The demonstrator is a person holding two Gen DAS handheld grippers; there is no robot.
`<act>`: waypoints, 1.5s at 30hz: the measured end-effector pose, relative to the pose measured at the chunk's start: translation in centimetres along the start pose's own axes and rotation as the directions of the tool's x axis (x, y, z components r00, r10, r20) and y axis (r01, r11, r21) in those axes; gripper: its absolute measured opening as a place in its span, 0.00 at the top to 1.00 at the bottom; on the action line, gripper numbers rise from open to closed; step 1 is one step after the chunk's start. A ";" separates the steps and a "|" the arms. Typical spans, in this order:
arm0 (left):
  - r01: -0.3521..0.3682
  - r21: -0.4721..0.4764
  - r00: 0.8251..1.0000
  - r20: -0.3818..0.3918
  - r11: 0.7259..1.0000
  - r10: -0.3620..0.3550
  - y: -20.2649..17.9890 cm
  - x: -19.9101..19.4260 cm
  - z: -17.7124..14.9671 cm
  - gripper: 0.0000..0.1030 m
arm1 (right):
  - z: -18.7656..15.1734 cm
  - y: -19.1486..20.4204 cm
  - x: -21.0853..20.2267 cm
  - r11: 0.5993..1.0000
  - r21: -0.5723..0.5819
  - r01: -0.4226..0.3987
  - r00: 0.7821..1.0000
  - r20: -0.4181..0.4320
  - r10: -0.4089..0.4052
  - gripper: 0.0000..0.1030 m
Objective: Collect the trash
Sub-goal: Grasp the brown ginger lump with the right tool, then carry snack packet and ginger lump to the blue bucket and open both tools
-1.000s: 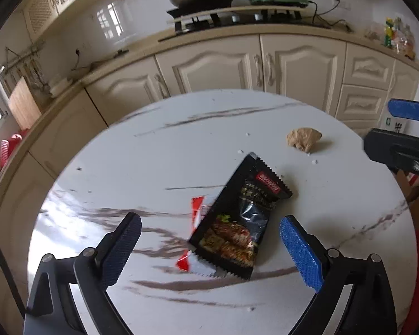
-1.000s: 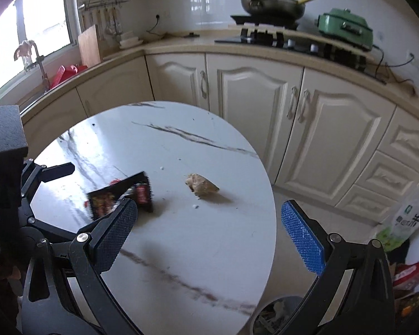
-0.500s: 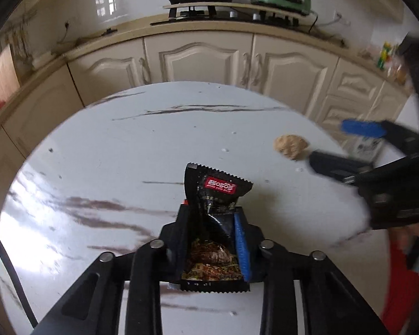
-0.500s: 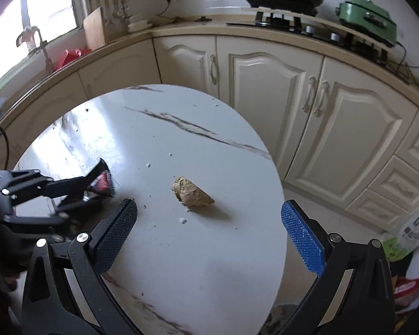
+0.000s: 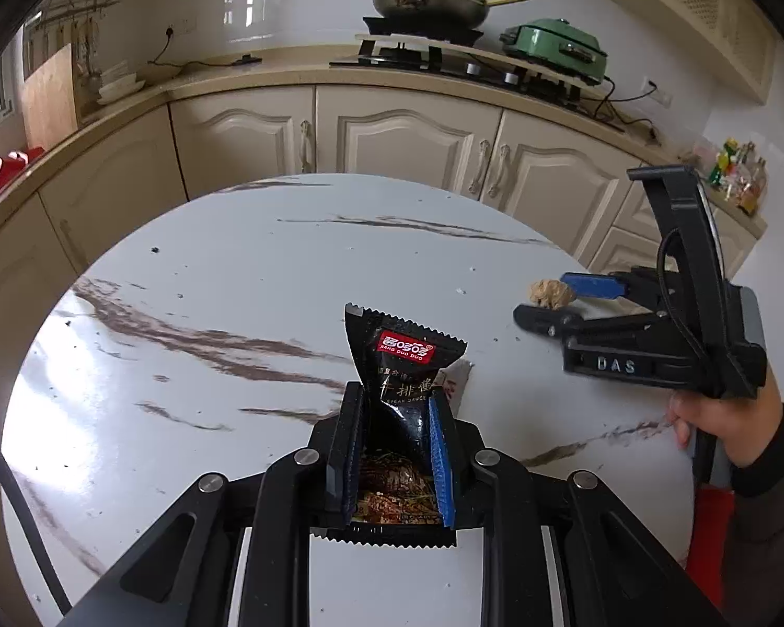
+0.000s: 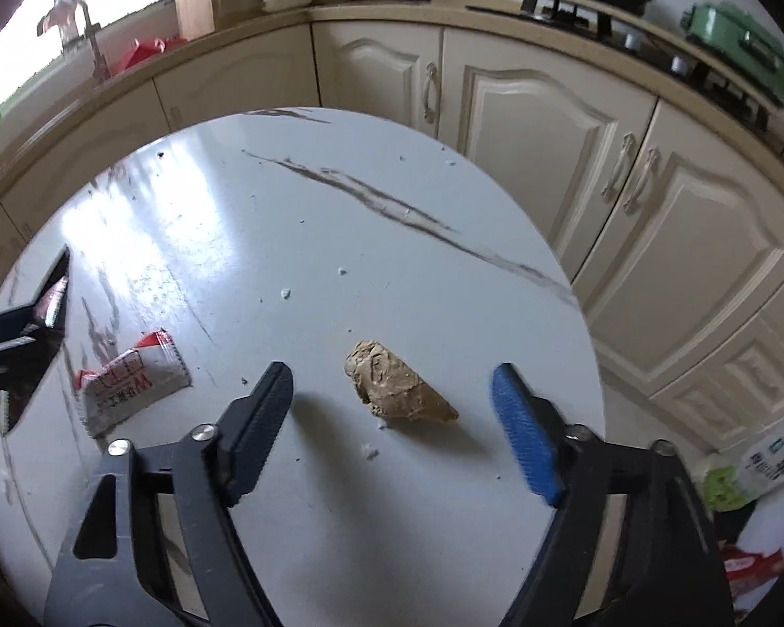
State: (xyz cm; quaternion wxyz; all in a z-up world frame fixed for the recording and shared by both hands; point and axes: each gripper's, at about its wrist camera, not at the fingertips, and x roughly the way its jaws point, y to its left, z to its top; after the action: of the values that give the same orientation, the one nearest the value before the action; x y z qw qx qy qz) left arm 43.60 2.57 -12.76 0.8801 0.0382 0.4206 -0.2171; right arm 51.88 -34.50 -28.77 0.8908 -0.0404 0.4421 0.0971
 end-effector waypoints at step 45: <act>0.162 0.298 0.958 0.183 0.941 -0.222 -27.1 -12.9 -9.1 0.81 | -19.8 -6.7 -33.4 0.961 0.261 -0.088 0.898 0.438 -0.037 0.81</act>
State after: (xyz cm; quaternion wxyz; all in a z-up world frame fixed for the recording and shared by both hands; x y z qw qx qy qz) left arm 18.64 -15.15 -5.68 0.8803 0.0972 0.2904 -0.3625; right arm 18.11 -48.72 -14.32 0.9629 0.1122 0.2396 0.0533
